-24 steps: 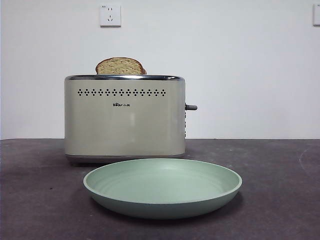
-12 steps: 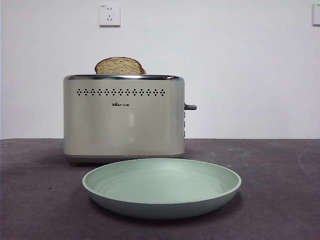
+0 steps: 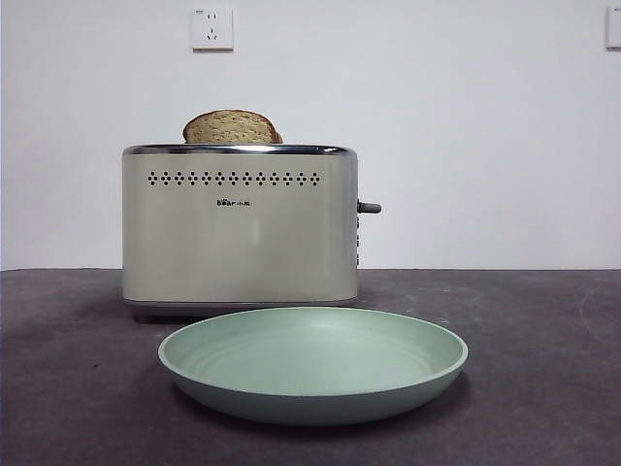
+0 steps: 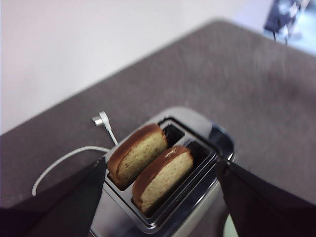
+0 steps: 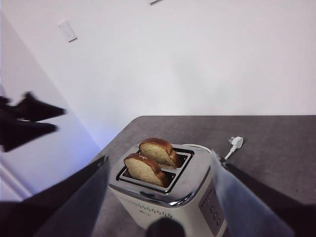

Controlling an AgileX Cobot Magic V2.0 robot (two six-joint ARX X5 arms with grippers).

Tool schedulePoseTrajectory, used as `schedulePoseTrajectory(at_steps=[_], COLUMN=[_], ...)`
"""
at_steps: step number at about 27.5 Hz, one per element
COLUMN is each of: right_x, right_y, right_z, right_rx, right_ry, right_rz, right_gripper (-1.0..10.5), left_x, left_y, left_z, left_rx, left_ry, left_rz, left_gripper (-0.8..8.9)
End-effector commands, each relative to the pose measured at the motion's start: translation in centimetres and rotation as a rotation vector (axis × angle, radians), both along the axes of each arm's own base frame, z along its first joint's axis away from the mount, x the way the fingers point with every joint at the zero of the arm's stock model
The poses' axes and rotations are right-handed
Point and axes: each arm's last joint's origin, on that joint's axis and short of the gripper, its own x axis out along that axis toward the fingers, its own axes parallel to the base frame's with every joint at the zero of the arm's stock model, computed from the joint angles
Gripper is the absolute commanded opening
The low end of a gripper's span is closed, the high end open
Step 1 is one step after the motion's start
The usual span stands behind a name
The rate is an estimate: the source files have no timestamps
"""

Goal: Take the bread from the toaster,put the bread on the plate,put the plate on the table

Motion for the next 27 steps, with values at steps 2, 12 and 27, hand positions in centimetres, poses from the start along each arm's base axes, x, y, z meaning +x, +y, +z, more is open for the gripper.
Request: schedulePoseTrajectory(at_steps=[2,12,27], right_x=[0.3,0.7,0.7], right_y=[0.2,0.4,0.4], right_z=[0.0,-0.3,-0.4], right_rx=[0.002,0.002,-0.005], right_ry=[0.004,0.021,0.029], right_rz=[0.013,0.022,0.022], right_gripper=[3.5,3.5,3.5], left_x=[2.8,6.4,8.7], left_y=[-1.7,-5.9,-7.7], left_z=[-1.6,-6.1,-10.3], left_rx=[0.16,0.295,0.37], left_ry=[-0.056,0.016,0.113], left_rz=[-0.087,-0.142,-0.183], left_gripper=[3.76,3.76,3.73])
